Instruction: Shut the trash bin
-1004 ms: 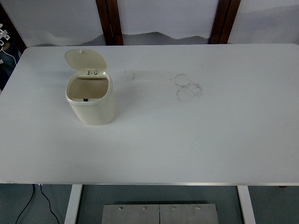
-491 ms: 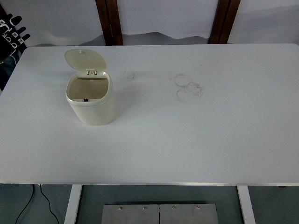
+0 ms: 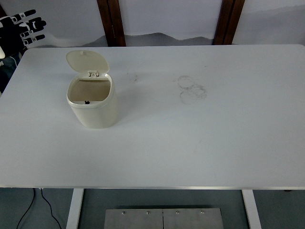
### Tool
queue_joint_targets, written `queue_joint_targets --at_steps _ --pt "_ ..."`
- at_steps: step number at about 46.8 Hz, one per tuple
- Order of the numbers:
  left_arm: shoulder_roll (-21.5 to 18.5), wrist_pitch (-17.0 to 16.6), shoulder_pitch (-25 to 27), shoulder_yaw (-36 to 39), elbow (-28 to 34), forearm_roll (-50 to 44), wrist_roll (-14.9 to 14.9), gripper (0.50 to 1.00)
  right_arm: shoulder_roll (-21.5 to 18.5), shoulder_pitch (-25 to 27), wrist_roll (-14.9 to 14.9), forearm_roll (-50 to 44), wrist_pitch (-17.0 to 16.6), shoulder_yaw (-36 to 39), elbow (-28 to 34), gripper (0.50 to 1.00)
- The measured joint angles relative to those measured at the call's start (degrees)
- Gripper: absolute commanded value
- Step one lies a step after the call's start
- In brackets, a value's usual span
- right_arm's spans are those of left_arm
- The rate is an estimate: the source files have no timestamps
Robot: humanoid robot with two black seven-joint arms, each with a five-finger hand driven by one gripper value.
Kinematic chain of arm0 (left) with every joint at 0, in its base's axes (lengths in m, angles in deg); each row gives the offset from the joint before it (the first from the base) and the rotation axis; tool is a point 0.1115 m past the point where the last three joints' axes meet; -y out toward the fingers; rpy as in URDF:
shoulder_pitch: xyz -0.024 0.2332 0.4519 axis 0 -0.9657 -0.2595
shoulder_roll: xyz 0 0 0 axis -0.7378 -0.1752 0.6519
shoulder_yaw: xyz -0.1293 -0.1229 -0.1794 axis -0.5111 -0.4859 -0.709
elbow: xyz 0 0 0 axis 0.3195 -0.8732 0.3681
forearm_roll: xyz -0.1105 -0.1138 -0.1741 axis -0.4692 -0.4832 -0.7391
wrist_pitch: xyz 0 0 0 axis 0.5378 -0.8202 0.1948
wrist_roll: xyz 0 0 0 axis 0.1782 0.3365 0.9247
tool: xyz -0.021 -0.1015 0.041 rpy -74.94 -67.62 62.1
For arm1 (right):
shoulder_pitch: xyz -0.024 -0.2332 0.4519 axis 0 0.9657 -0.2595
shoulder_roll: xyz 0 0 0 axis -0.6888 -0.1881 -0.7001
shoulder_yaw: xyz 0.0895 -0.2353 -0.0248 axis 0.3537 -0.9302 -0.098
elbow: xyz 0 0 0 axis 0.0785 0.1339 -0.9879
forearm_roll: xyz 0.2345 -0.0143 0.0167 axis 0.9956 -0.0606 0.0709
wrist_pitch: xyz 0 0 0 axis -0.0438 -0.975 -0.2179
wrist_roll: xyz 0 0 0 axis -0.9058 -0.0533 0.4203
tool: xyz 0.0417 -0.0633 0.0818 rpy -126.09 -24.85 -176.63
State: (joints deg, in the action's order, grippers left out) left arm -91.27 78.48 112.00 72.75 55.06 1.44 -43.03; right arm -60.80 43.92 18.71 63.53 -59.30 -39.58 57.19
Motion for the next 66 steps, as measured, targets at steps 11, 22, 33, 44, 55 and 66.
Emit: queue_joint_targets --at_steps 11,22,33,44,55,66 --pt "0.13 1.57 7.43 8.89 2.89 8.14 0.93 1.000 0.00 0.01 0.00 0.00 -0.03 0.00 0.00 0.995" --pt "0.13 4.72 14.05 16.96 4.34 11.48 1.66 1.000 0.00 0.00 0.00 -0.02 -0.03 -0.02 -0.02 0.995" --pt "0.84 6.16 20.61 24.95 6.63 12.16 2.48 1.000 0.00 0.01 0.00 -0.04 0.00 -0.04 -0.02 0.995" --pt "3.31 8.26 26.15 29.56 6.89 13.54 2.65 1.000 0.00 -0.08 -0.01 -0.06 0.00 -0.07 0.00 0.995" --pt "3.94 8.30 29.15 30.91 10.48 13.60 4.14 1.000 0.00 -0.17 -0.04 -0.07 0.00 -0.09 0.00 0.995" --pt "3.71 8.36 33.81 39.97 13.04 13.56 4.50 1.000 0.00 -0.18 -0.04 -0.07 -0.01 -0.09 0.00 0.995"
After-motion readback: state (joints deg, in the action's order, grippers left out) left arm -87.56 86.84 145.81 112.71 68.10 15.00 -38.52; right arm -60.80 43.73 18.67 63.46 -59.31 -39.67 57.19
